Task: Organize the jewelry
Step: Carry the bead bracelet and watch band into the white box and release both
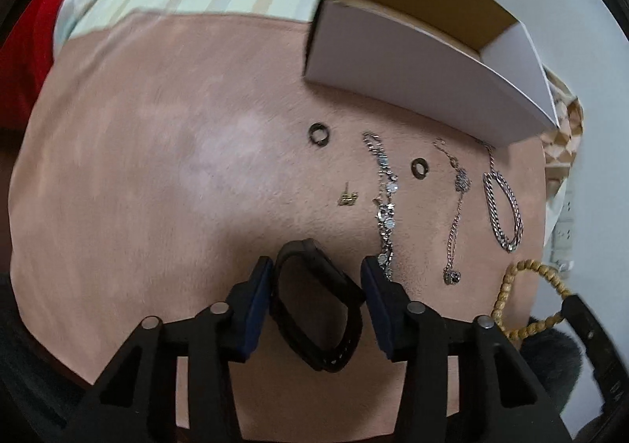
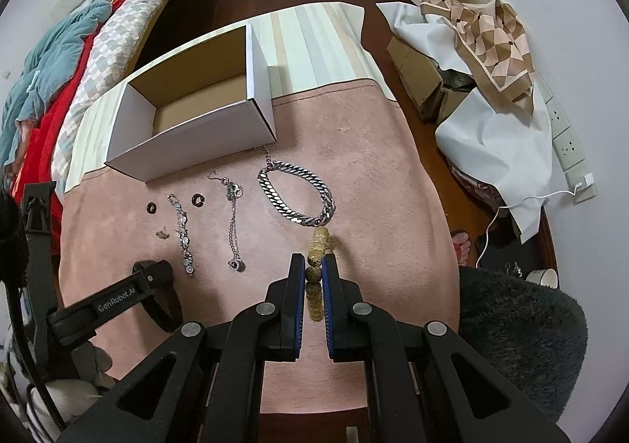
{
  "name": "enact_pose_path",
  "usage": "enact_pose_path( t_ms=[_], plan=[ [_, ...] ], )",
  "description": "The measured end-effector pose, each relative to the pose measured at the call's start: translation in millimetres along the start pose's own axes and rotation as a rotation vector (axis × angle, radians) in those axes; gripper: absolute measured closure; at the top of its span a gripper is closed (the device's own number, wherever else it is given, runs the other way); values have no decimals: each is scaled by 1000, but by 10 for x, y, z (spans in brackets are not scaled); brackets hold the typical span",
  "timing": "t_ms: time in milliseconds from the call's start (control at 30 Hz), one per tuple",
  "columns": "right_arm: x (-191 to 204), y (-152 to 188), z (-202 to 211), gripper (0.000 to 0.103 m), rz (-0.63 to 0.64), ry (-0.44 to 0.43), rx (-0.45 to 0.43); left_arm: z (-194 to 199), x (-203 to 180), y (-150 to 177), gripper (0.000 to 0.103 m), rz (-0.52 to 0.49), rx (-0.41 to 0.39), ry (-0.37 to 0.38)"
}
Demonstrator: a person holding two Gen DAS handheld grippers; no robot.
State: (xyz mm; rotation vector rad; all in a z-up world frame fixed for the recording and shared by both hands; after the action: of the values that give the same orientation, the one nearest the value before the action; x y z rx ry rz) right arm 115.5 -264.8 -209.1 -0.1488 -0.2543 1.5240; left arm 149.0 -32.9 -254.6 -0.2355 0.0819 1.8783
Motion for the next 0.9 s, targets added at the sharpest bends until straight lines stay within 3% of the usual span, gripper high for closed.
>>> enact_pose_path(
  t_ms=[167,433,600,767,900],
  plan=[
    [-4,-17,19,94,-3,-6,-7,149,-55,73,66,-67,-55,-14],
    [70,-227,308,94,3,-74,-67,815,-27,-36,66,-91,-156,73],
    [193,-653,611,94,47,-108,-156,1238,-301,-403,65,-113,-239,140],
    [306,-1165,621,94,92,-106,-217,1093,-599,-967,65,-133,-263,144],
    [374,-1548,380,94,110,-124,-204,896,-712,-1319,64,-140,-237,133]
  ],
)
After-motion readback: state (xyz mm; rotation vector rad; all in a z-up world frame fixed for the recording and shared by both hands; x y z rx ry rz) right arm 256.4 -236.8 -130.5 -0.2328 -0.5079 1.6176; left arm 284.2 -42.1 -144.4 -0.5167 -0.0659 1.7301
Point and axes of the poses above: each gripper's, at about its wrist camera, not at the fingertips, and z roughly against the way its jaws point, x to its left, y to its underside, the point moved 3 cm from there along -z, roughly the way its jaws point, and after that the axes turned 14 degrees about z, right-handed, at the moved point
